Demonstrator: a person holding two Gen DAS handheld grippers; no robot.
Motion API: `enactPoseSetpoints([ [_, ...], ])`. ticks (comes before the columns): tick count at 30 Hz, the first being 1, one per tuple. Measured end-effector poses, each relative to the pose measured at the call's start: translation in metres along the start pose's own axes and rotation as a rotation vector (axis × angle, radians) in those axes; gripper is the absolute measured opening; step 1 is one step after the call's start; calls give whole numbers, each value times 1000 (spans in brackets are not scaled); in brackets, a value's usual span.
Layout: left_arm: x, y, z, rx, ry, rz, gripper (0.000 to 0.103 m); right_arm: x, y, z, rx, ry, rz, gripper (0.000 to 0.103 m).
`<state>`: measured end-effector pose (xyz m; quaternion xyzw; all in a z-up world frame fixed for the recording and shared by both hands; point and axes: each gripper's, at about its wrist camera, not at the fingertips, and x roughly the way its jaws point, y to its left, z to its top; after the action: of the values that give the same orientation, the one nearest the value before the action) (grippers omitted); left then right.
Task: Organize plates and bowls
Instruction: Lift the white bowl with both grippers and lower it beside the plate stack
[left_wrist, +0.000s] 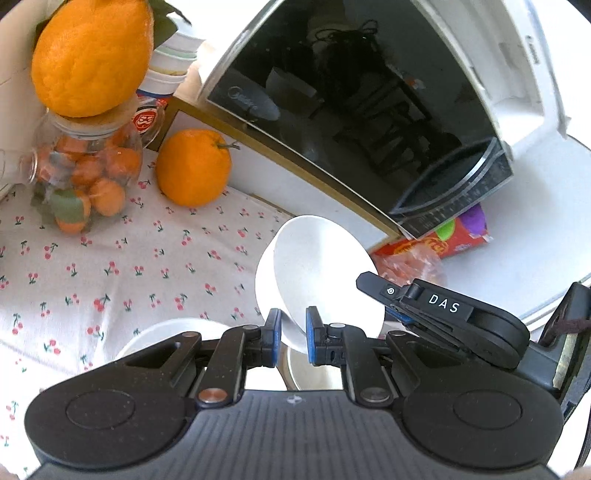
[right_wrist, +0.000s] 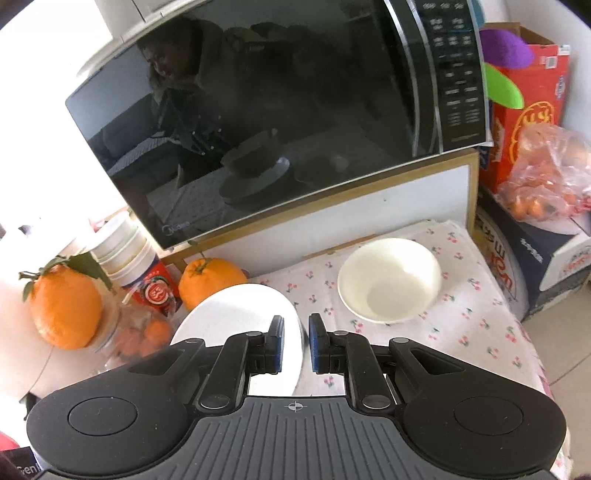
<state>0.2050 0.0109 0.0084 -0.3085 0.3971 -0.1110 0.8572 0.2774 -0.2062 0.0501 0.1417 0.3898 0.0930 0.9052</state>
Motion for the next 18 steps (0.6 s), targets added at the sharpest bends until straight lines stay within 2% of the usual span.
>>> enactPoseSetpoints([
  [12, -25, -25, -33, 94, 23, 8, 12, -56, -12, -24, 32, -10, -21, 14],
  [18, -21, -25, -55, 104, 93, 21, 12, -78, -26, -40, 73, -14, -9, 15],
])
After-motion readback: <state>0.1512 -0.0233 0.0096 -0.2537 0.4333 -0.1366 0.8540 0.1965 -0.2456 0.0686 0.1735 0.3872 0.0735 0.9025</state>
